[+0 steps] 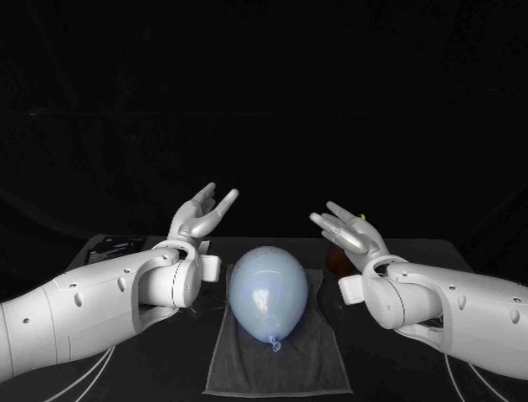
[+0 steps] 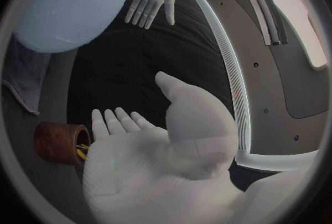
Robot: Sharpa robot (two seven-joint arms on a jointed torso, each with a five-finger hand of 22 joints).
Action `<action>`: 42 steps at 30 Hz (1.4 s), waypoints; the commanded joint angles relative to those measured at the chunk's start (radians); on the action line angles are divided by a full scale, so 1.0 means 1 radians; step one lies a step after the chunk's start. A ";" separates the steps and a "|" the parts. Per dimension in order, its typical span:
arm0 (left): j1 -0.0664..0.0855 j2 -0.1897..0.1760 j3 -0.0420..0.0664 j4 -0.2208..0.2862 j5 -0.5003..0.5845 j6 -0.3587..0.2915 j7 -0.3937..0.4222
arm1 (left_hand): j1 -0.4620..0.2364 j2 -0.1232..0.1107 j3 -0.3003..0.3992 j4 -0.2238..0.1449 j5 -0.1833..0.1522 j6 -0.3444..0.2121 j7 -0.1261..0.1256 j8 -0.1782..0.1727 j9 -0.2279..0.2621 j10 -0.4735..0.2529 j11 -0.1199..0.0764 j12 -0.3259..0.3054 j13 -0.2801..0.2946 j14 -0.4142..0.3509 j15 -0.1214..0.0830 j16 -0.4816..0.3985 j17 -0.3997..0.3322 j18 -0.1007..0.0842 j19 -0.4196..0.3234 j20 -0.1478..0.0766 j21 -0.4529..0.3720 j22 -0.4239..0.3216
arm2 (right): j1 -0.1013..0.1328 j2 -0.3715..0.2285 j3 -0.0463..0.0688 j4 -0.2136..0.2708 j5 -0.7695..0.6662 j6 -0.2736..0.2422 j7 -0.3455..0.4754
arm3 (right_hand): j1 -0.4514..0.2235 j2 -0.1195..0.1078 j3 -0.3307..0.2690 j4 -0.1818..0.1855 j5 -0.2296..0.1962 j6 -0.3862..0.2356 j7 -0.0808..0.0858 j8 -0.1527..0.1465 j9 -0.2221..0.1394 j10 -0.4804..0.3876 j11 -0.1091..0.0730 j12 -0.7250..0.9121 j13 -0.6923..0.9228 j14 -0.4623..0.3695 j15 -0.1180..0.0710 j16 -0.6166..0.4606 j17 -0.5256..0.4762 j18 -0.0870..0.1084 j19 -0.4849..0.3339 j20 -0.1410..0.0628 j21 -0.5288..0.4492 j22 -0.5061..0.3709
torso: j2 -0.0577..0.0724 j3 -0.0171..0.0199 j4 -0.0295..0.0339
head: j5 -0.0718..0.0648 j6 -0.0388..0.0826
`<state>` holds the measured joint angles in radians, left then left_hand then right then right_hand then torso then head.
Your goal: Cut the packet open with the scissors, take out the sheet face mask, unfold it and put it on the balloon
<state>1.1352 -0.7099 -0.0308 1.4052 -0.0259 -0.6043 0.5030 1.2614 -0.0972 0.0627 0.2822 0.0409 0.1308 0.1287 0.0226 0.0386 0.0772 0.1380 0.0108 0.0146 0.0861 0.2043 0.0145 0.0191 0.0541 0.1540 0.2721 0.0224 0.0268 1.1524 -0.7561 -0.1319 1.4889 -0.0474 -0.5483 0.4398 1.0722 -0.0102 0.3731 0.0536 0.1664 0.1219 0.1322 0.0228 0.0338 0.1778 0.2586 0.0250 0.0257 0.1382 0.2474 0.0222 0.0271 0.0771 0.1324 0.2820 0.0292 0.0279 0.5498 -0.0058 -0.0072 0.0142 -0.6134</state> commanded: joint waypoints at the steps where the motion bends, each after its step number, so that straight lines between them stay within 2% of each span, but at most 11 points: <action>1: 0.004 0.004 0.000 -0.005 -0.033 0.089 0.009 | 0.056 0.007 0.010 0.015 0.008 0.020 0.074 0.008 0.006 0.016 0.023 0.007 0.003 0.013 0.023 0.008 0.005 0.025 0.008 0.019 0.009 0.004 | 0.011 0.004 -0.009 -0.011 -0.073 0.179 -0.048 | 0.068 0.006 0.030 -0.019 0.017 0.044 0.165 0.016 0.011 0.074 0.018 0.011 0.007 0.081 0.020 0.025 0.015 0.016 0.107 0.014 0.047 0.025 | 0.000 -0.0002 -0.0003 | 0.000 0.000; 7: 0.004 0.004 0.000 -0.005 -0.033 0.089 0.009 | 0.069 0.031 0.026 0.013 0.009 0.061 0.101 0.021 0.018 0.081 0.054 0.019 0.012 0.068 0.041 0.024 0.019 0.020 0.024 0.023 0.017 0.008 | 0.031 0.009 -0.033 -0.026 -0.095 0.249 -0.068 | 0.128 0.002 0.064 -0.077 0.007 0.205 0.167 0.071 0.052 0.299 0.009 0.043 0.023 0.353 0.000 0.110 0.063 0.038 0.402 0.007 0.172 0.085 | 0.000 -0.0002 -0.0003 | 0.000 0.000; 8: 0.004 0.004 0.000 -0.005 -0.033 0.089 0.009 | 0.076 0.036 0.031 0.012 0.008 0.072 0.108 0.026 0.021 0.099 0.061 0.023 0.014 0.115 0.066 0.041 0.030 0.016 0.069 0.022 0.033 0.017 | 0.032 0.009 -0.034 -0.027 -0.096 0.252 -0.069 | 0.156 -0.001 0.077 -0.103 -0.003 0.269 0.167 0.094 0.067 0.387 0.003 0.057 0.030 0.419 -0.010 0.130 0.073 0.047 0.475 0.007 0.204 0.098 | 0.000 -0.0002 -0.0003 | 0.000 0.000; 9: 0.004 -0.057 0.000 0.043 -0.023 0.136 0.017 | 0.090 0.043 0.040 0.011 0.008 0.091 0.136 0.032 0.027 0.175 0.092 0.039 0.023 0.325 0.066 0.121 0.082 0.015 0.278 0.023 0.110 0.060 | 0.052 -0.027 -0.027 0.008 -0.244 0.203 -0.025 | 0.180 -0.006 0.088 -0.125 -0.020 0.327 0.165 0.115 0.081 0.471 -0.003 0.071 0.034 0.492 -0.020 0.152 0.085 0.054 0.494 0.007 0.212 0.099 | 0.006 -0.0122 -0.0045 | -0.012 0.001; 14: 0.004 -0.065 0.000 0.050 -0.016 0.126 0.045 | 0.126 0.057 0.052 0.007 0.007 0.206 0.150 0.077 0.061 0.388 0.119 0.093 0.042 0.562 0.024 0.233 0.141 0.030 0.467 0.019 0.187 0.092 | 0.065 -0.043 -0.025 0.020 -0.330 0.184 -0.032 | 0.238 -0.026 0.134 -0.187 -0.054 0.530 0.154 0.182 0.122 0.694 -0.027 0.097 0.039 0.676 -0.049 0.204 0.107 0.084 0.536 0.006 0.225 0.094 | 0.009 -0.0098 -0.0011 | -0.014 0.000; 16: 0.005 -0.070 0.000 0.057 -0.010 0.110 0.067 | 0.195 0.049 0.066 -0.021 0.006 0.407 0.157 0.160 0.116 0.663 0.104 0.178 0.072 0.685 -0.005 0.294 0.166 0.062 0.528 0.012 0.217 0.100 | 0.069 -0.049 -0.024 0.023 -0.379 0.177 -0.039 | 0.253 -0.040 0.154 -0.211 -0.067 0.564 0.152 0.188 0.126 0.716 -0.031 0.086 0.038 0.695 -0.054 0.201 0.105 0.089 0.547 0.006 0.228 0.091 | 0.012 -0.0090 -0.0012 | -0.012 0.002; 17: 0.005 -0.073 0.000 0.060 -0.007 0.106 0.075 | 0.228 0.045 0.075 -0.032 0.008 0.510 0.142 0.204 0.143 0.719 0.087 0.193 0.072 0.734 -0.021 0.311 0.175 0.074 0.547 0.015 0.223 0.100 | 0.072 -0.052 -0.023 0.025 -0.404 0.173 -0.043 | 0.254 -0.043 0.159 -0.216 -0.069 0.574 0.150 0.190 0.127 0.723 -0.032 0.083 0.038 0.701 -0.055 0.201 0.104 0.091 0.550 0.006 0.228 0.090 | 0.014 -0.0080 -0.0010 | -0.011 -0.001; 19: 0.005 -0.078 0.001 0.065 -0.004 0.105 0.083 | 0.257 0.041 0.084 -0.042 0.008 0.597 0.129 0.241 0.165 0.774 0.072 0.199 0.068 0.760 -0.033 0.311 0.177 0.085 0.558 0.016 0.223 0.096 | 0.075 -0.057 -0.023 0.027 -0.438 0.166 -0.047 | 0.254 -0.050 0.168 -0.224 -0.075 0.598 0.147 0.194 0.129 0.738 -0.035 0.076 0.038 0.713 -0.059 0.198 0.102 0.094 0.557 0.006 0.229 0.087 | 0.016 -0.0078 -0.0007 | -0.013 -0.004; 25: 0.005 -0.101 0.002 0.084 0.001 0.134 0.080 | 0.290 0.029 0.101 -0.035 0.008 0.658 0.109 0.260 0.170 0.866 0.052 0.178 0.050 0.791 -0.047 0.287 0.173 0.130 0.650 0.013 0.252 0.097 | 0.087 -0.071 -0.019 0.026 -0.507 0.131 -0.057 | 0.241 -0.066 0.214 -0.237 -0.081 0.705 0.128 0.218 0.139 0.831 -0.058 0.063 0.037 0.801 -0.085 0.207 0.102 0.107 0.619 -0.005 0.253 0.088 | 0.024 -0.0043 0.0022 | -0.018 -0.002; 28: 0.005 -0.114 0.002 0.097 0.001 0.159 0.073 | 0.295 0.021 0.107 -0.024 0.009 0.672 0.104 0.259 0.168 0.897 0.042 0.159 0.049 0.876 -0.069 0.317 0.191 0.132 0.774 -0.030 0.311 0.115 | 0.093 -0.080 -0.017 0.029 -0.545 0.125 -0.069 | 0.228 -0.072 0.221 -0.230 -0.081 0.733 0.119 0.223 0.140 0.873 -0.071 0.059 0.038 0.848 -0.099 0.217 0.104 0.108 0.653 -0.017 0.272 0.094 | 0.027 -0.0039 0.0034 | -0.019 -0.002; 42: 0.010 -0.213 0.008 0.219 -0.061 0.284 0.010 | 0.272 -0.008 0.121 0.007 0.009 0.796 0.061 0.288 0.180 1.071 -0.007 0.135 0.050 0.995 -0.117 0.333 0.233 0.131 0.865 -0.074 0.332 0.108 | 0.196 -0.203 -0.015 0.063 -0.802 0.151 -0.304 | 0.150 -0.128 0.095 -0.150 -0.041 0.824 0.033 0.237 0.145 1.161 -0.178 0.082 0.070 1.241 -0.234 0.398 0.254 0.108 0.946 -0.151 0.466 0.179 | 0.052 -0.0069 0.0082 | -0.057 0.020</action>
<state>1.1427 -0.9228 -0.0241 1.6148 -0.0523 -0.3889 0.5335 1.5364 -0.1033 0.1810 0.2872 0.0504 0.9237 0.1894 0.3093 0.2182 1.1447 0.1321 0.1469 0.0662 1.0760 0.0888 0.3446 0.2505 0.1786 1.0152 0.1970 0.3507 0.1360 1.3438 -0.9547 -0.1470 1.5489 -0.7392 -0.4075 0.2491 1.2312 -0.1401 0.4722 -0.0987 0.1220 0.9440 0.1678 0.2551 0.1779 1.3340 0.0816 0.1036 0.0947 1.3704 0.0172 0.4164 0.2772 0.1765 1.0711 0.1346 0.4899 0.2048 0.5951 -0.0118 0.0002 -0.0343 -0.5973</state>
